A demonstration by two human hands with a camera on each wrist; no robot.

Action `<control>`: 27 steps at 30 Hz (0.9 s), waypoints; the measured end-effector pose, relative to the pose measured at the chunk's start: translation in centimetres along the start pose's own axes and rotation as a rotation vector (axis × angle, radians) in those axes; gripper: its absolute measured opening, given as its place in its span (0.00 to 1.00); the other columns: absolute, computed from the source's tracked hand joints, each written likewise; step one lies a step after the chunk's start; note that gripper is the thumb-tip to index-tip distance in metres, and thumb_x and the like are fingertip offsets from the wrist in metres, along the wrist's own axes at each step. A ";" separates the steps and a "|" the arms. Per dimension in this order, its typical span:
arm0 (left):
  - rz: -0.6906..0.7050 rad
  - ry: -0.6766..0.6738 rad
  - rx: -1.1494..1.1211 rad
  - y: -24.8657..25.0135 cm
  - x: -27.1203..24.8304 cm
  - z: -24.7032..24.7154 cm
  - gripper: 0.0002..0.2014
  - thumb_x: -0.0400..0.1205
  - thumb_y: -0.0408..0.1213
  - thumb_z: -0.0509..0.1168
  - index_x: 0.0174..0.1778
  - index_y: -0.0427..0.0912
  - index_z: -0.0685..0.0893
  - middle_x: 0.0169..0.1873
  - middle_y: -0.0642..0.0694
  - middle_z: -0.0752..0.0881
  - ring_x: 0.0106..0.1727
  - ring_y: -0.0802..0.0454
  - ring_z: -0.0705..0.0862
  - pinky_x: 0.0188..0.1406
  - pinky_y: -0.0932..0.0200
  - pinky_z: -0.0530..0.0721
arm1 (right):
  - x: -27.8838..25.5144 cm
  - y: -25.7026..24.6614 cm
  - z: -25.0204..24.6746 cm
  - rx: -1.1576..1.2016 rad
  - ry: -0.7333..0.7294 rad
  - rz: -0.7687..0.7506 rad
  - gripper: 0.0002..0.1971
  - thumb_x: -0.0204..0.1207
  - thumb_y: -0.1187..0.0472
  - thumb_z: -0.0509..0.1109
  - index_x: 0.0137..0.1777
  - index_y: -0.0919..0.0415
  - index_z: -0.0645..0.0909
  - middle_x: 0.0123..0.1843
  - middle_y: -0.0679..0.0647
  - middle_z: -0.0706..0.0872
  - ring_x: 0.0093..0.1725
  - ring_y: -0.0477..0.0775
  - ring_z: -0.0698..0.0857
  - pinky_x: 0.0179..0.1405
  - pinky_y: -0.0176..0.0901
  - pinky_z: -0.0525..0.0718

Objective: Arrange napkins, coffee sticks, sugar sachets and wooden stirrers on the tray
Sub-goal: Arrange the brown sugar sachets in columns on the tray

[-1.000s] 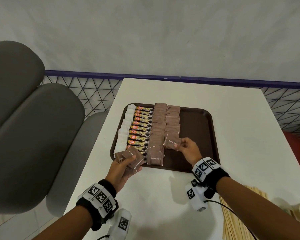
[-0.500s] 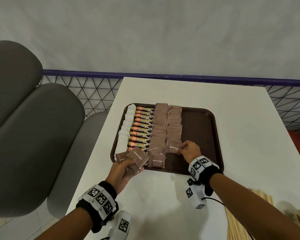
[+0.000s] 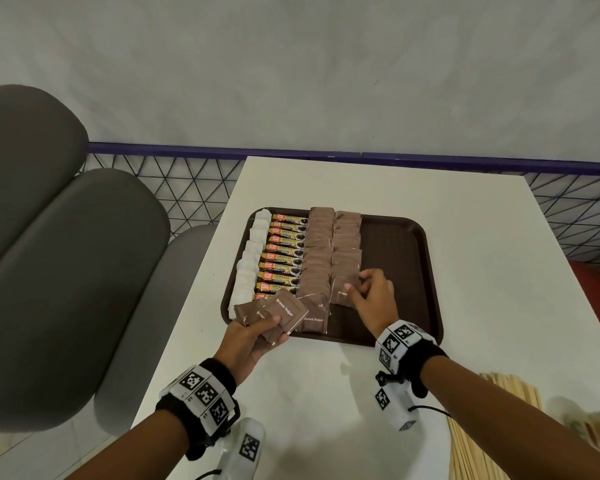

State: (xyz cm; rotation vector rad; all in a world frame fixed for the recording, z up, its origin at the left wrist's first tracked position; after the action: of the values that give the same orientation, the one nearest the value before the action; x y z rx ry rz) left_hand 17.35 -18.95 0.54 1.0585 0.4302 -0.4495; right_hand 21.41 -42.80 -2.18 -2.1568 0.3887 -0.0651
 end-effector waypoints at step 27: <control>0.012 0.080 0.041 -0.5 0.2 -1.1 0.15 0.83 0.26 0.59 0.65 0.37 0.76 0.55 0.38 0.85 0.52 0.46 0.85 0.48 0.48 0.87 | 1.2 -0.1 -0.4 0.105 -0.216 0.064 0.04 0.76 0.64 0.70 0.49 0.59 0.79 0.44 0.57 0.81 0.46 0.53 0.80 0.51 0.45 0.78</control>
State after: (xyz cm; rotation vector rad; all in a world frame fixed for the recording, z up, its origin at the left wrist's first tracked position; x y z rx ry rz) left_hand 17.10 -18.20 -0.37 1.1206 0.4870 -0.4078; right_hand 22.53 -43.44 -2.00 -2.0217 0.3216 0.1788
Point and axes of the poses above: each hand's wrist, its own x-axis towards the middle knuckle, its own z-axis out of the palm, y = z × x, the point moved 4 cm from there along x, towards the middle knuckle
